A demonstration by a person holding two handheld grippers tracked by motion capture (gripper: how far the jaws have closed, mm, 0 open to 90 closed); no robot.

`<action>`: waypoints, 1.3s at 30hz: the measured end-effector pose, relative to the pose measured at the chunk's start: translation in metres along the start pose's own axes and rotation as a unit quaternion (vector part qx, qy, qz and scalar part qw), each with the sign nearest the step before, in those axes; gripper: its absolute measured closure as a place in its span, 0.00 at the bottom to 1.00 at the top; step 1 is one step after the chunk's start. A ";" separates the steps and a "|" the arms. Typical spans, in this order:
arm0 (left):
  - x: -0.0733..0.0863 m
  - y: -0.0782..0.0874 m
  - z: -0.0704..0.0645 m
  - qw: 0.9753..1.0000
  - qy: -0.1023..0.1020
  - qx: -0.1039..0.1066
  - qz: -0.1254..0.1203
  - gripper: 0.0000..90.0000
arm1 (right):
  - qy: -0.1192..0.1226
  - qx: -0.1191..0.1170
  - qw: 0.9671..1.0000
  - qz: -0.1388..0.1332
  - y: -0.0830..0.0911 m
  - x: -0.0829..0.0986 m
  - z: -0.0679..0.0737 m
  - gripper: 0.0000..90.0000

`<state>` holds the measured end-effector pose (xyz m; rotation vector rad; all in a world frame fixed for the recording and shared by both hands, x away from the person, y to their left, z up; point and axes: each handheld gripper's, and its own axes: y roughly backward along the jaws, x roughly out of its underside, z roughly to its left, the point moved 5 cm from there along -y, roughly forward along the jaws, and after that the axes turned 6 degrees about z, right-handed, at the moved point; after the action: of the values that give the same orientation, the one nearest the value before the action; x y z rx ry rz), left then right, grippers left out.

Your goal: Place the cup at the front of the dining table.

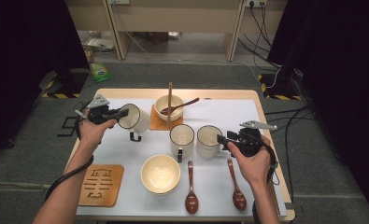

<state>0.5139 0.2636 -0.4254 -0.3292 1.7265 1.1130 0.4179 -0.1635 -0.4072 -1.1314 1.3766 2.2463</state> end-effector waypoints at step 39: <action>-0.004 -0.005 0.029 1.000 0.002 -0.024 0.008 0.90 | 0.000 -0.001 1.000 0.003 -0.002 0.001 0.001 0.55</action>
<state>0.5359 0.2828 -0.4260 -0.3480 1.7100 1.1684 0.4179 -0.1618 -0.4094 -1.1281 1.3802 2.2530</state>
